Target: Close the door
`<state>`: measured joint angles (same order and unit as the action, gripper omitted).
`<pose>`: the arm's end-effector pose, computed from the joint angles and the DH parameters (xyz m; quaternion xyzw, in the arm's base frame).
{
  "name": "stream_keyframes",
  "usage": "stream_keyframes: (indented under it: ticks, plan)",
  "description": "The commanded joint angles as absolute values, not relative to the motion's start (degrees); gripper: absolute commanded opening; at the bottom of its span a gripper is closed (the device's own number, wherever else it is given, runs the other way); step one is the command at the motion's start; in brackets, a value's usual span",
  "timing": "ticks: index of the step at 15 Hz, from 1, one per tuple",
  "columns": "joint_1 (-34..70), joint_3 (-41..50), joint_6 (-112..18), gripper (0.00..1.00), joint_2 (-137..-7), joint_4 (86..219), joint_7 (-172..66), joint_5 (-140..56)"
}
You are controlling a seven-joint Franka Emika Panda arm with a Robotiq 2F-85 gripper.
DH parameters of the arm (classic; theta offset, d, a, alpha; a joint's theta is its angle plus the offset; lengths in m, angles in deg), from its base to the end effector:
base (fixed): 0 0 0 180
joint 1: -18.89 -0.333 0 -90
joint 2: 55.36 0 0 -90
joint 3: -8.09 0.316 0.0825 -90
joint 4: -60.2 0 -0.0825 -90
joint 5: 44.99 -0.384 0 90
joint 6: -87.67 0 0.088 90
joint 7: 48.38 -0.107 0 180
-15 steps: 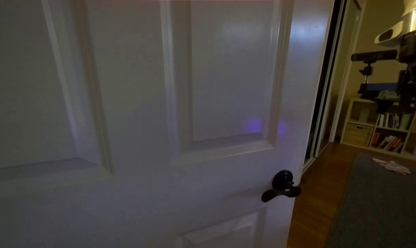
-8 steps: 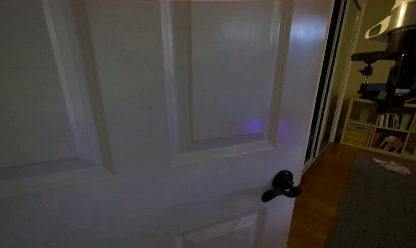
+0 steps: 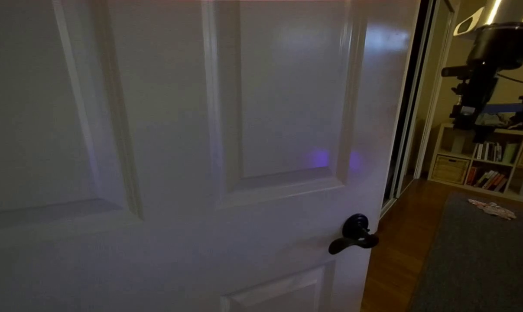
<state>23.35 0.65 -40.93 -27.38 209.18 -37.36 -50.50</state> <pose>0.3901 -0.0792 0.4280 -0.9951 0.0296 -0.0757 0.0562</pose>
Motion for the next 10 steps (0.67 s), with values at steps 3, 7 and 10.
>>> stream_keyframes:
  ticks: [3,7,10]
  plan:
    - [22.14,5.85,-48.94,1.0,-25.19,211.75,-45.79,-50.21]
    - [20.34,8.42,-51.29,1.0,-26.46,210.44,-49.12,-50.78]
    - [18.65,8.45,-52.77,0.67,-27.13,208.91,-49.84,-52.38]
